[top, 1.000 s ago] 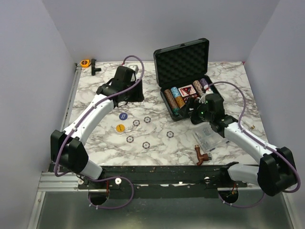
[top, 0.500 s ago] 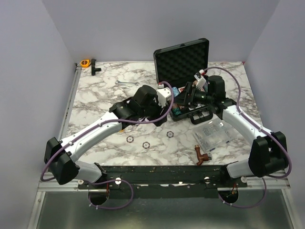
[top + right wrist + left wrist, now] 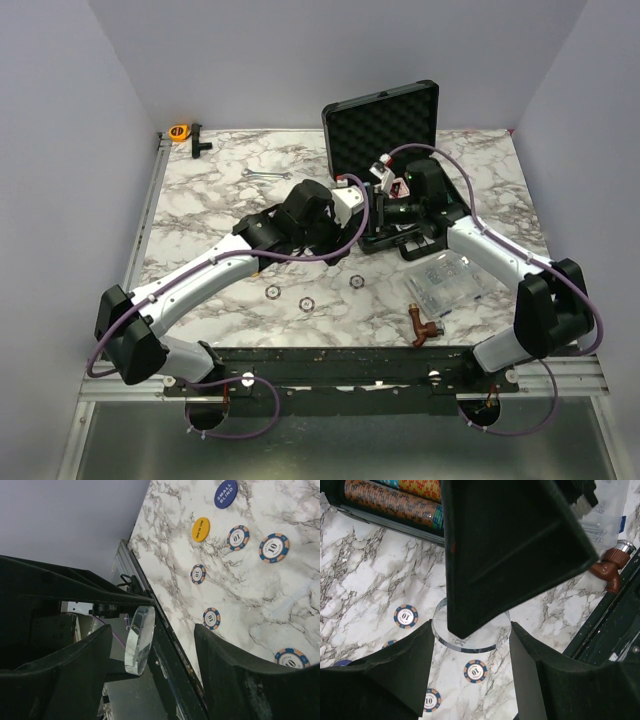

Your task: Pack up texas hold em set

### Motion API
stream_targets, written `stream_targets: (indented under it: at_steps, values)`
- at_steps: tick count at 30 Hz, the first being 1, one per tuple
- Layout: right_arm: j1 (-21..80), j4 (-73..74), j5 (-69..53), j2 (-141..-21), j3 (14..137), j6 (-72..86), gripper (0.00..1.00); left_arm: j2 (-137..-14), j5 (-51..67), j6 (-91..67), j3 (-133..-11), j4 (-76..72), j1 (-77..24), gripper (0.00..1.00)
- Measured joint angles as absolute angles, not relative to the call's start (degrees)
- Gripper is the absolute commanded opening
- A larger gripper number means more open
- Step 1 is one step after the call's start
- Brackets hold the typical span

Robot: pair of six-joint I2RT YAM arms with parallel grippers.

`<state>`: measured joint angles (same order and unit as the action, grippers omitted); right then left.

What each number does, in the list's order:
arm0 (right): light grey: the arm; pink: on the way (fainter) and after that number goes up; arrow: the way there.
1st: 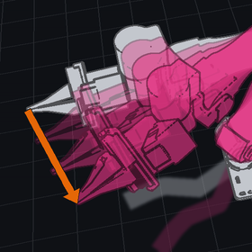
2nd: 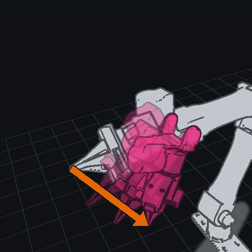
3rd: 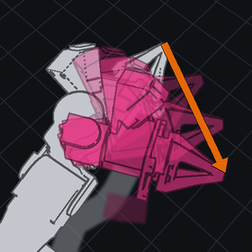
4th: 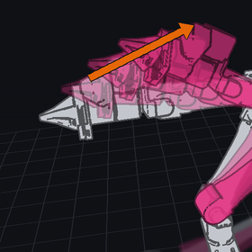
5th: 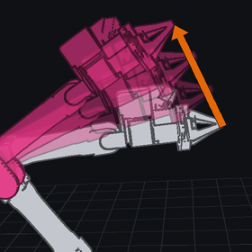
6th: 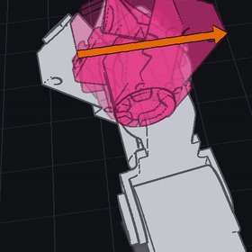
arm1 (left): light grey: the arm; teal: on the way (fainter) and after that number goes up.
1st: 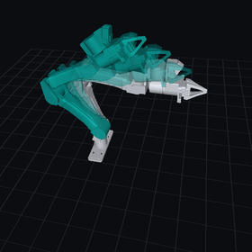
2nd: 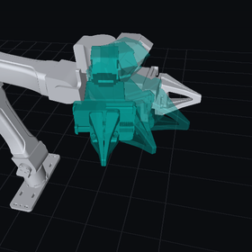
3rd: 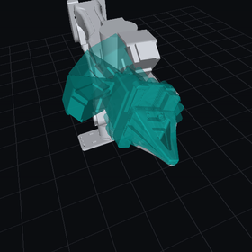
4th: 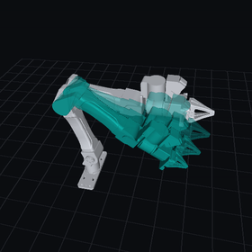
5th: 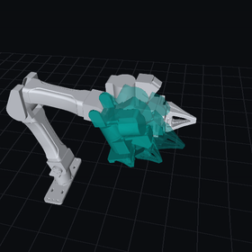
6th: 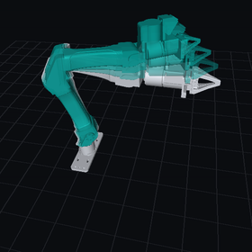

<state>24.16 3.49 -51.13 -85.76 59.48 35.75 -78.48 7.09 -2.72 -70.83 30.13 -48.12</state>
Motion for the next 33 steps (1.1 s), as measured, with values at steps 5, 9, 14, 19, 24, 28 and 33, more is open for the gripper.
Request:
stream_targets:
  at_steps: [5,9,14,19,24,28,33]
  values:
    - [26.5,4.5,-50.5,-86.4,59.6,34.7,0.57,-80.0,6.0,-2.8,-71.7,31.1,-48.1,0.08]
    - [28.0,6.5,-48.1,-86.9,59.6,33.8,0.42,-81.2,5.3,-2.8,-72.5,31.9,-48.1,0.08]
    - [29.1,7.3,-45.8,-88.1,59.6,33.9,0.20,-81.9,4.7,-2.8,-72.6,33.1,-48.1,0.17]
    - [29.6,5.9,-45.3,-88.1,59.4,36.6,0.01,-82.5,3.7,-2.9,-72.7,33.2,-48.1,0.75]
    - [28.7,7.4,-35.0,-87.5,59.3,36.6,0.01,-81.7,2.4,-3.7,-72.9,33.2,-48.0,0.95]
    - [22.4,9.6,-24.8,-85.6,58.4,36.8,0.01,-78.7,0.3,-4.8,-72.9,33.1,-47.1,0.97]
    - [12.1,11.0,-12.2,-85.7,58.4,35.9,0.01,-73.7,-4.6,-6.9,-72.9,33.0,-45.0,0.98]
